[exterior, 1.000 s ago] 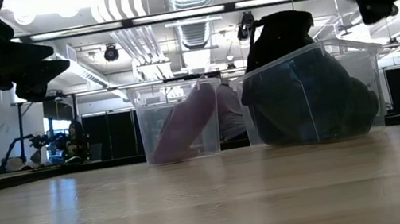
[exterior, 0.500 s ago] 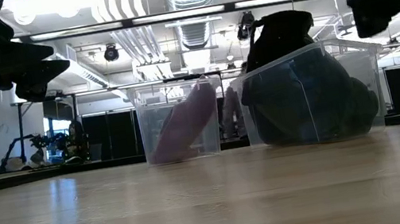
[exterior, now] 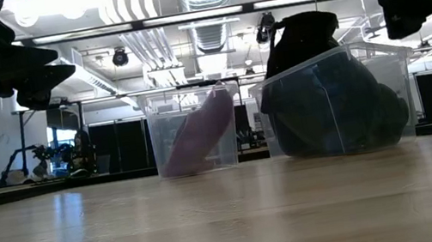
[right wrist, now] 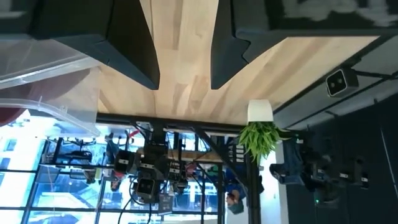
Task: Pick & Place hat
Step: Return to Home Position
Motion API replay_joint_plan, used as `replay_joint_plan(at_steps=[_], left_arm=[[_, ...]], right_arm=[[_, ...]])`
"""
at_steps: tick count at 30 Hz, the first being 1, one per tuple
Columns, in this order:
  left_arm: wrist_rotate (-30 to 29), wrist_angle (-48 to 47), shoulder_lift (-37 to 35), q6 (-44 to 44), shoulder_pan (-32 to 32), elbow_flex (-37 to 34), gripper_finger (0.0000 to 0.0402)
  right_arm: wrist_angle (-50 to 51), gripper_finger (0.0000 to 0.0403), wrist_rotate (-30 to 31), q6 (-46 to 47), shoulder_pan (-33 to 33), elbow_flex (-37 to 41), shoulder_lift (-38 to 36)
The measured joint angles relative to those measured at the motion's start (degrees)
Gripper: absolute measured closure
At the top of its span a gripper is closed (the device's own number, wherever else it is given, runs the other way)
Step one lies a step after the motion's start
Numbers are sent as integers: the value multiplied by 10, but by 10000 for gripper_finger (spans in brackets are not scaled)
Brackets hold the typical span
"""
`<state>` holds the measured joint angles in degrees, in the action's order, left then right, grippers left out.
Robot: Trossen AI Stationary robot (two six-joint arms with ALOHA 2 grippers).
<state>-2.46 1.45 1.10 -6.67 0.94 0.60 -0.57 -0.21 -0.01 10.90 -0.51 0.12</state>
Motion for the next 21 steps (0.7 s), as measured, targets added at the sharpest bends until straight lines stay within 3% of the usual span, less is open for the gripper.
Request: replay_joint_plan(at_steps=[21], left_arm=[[0, 0, 0, 0, 0, 0, 184]], right_arm=[[0, 266, 0, 0, 0, 0, 0]])
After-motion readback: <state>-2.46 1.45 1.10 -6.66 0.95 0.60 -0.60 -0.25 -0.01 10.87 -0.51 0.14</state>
